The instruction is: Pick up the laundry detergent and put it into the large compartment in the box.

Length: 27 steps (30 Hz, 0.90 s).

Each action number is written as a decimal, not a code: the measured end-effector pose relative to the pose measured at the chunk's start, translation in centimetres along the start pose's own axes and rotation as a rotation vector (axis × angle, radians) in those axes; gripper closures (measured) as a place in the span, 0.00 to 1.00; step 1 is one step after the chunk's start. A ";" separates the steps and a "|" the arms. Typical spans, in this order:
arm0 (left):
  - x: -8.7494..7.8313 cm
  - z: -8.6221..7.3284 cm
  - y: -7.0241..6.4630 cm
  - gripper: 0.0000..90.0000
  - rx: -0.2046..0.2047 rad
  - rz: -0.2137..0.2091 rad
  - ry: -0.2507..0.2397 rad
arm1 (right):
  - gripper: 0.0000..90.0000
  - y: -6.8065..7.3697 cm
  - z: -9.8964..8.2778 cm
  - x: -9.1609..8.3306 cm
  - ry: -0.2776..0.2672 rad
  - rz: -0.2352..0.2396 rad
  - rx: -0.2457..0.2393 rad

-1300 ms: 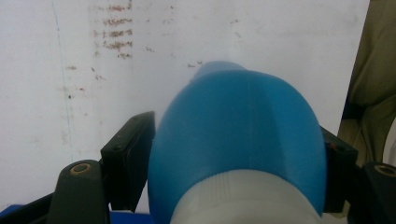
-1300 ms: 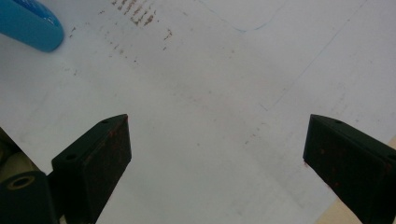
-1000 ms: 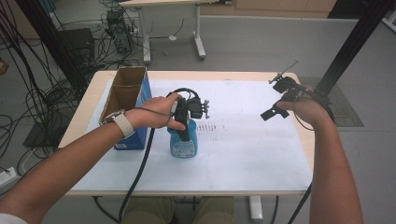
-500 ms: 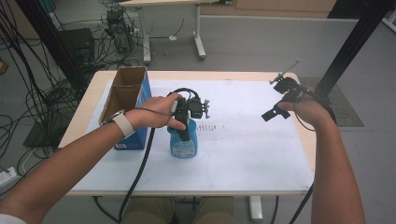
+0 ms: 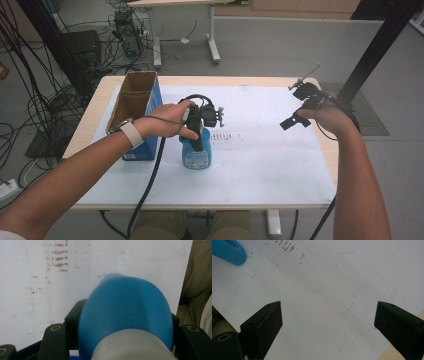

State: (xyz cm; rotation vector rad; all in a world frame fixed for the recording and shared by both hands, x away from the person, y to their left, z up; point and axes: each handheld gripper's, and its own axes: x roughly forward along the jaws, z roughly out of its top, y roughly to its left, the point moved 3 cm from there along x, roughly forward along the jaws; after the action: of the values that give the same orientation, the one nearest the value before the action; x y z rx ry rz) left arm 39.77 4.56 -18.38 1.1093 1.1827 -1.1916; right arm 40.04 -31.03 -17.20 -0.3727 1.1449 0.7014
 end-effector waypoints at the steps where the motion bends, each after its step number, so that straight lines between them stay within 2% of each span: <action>1: 0.0 0.0 0.0 0.43 -0.001 0.000 0.000 | 0.09 0.0 0.0 0.0 -0.001 0.000 0.001; 27: 0.0 -0.1 0.0 0.43 0.000 -0.001 -0.006 | 0.10 0.0 0.0 0.2 0.011 0.000 0.003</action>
State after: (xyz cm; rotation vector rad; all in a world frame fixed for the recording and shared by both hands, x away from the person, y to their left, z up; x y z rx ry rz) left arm 39.81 4.69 -18.39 1.1051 1.1788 -1.1949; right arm 40.08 -30.97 -17.35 -0.3744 1.1561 0.6988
